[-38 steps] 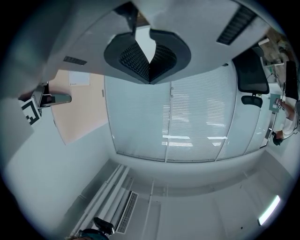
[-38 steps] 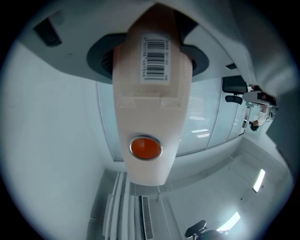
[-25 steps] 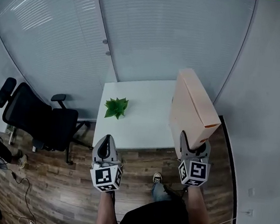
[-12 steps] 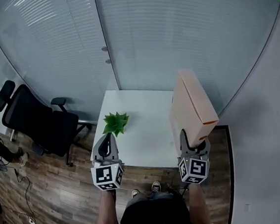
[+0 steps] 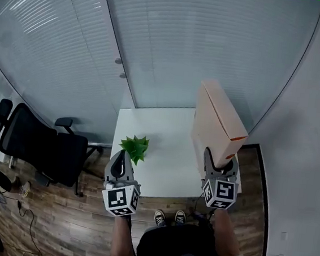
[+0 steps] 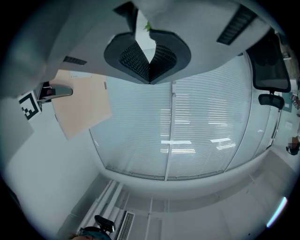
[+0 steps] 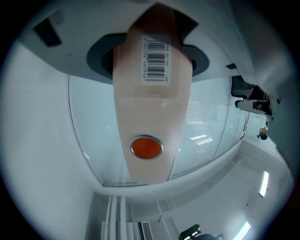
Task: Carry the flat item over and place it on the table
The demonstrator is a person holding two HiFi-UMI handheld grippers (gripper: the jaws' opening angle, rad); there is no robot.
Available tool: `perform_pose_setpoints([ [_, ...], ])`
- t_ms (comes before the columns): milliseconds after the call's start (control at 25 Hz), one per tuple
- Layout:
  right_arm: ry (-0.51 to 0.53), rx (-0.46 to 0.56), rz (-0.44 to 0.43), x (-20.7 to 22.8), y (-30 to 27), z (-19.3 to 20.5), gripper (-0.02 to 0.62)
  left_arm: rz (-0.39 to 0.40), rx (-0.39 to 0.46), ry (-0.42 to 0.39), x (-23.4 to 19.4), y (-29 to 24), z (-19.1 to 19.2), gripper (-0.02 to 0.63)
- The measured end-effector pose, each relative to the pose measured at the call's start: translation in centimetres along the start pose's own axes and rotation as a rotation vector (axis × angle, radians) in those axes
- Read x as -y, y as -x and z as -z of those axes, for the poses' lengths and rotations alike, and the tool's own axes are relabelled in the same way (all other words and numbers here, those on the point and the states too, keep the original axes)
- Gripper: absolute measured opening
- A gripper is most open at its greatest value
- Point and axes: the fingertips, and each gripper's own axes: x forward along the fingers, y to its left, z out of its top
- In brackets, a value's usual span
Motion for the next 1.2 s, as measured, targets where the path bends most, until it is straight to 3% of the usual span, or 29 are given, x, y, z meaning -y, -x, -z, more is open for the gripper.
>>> perform_pose_setpoints([
  [200, -0.083, -0.011, -0.004, -0.6, -0.4, 0.4, 0.279, 0.016, -0.008, 0.002, -0.7, -0.3, 0.4, 0.003],
  [360, -0.223, -0.033, -0.017, -0.7, -0.9, 1.4, 0.279, 0.018, -0.014, 0.004, -1.0, -0.4, 0.6, 0.003],
  [480, -0.414, -0.054, -0.045, -0.8, -1.5, 2.7, 0.279, 0.019, -0.013, 0.003, -1.0, -0.6, 0.6, 0.003],
  [680, -0.823, -0.102, -0.08, -1.5, -3.0, 6.6, 0.279, 0.01, -0.019, -0.004, -1.5, -0.8, 0.9, 0.004],
  [960, -1.323, -0.137, -0.06, -2.8, -4.1, 12.7, 0.279, -0.005, -0.023, -0.011, -2.3, -0.9, 1.0, 0.003],
  [1040, -1.377, -0.147, -0.034, -2.9, -4.3, 14.2, 0.281, -0.006, -0.026, -0.013, -2.4, -1.1, 1.0, 0.003],
  [1200, -1.361, -0.195, 0.012, -3.1, -4.7, 16.7, 0.281, -0.004, -0.036, -0.016, -2.5, -1.3, 1.2, 0.004],
])
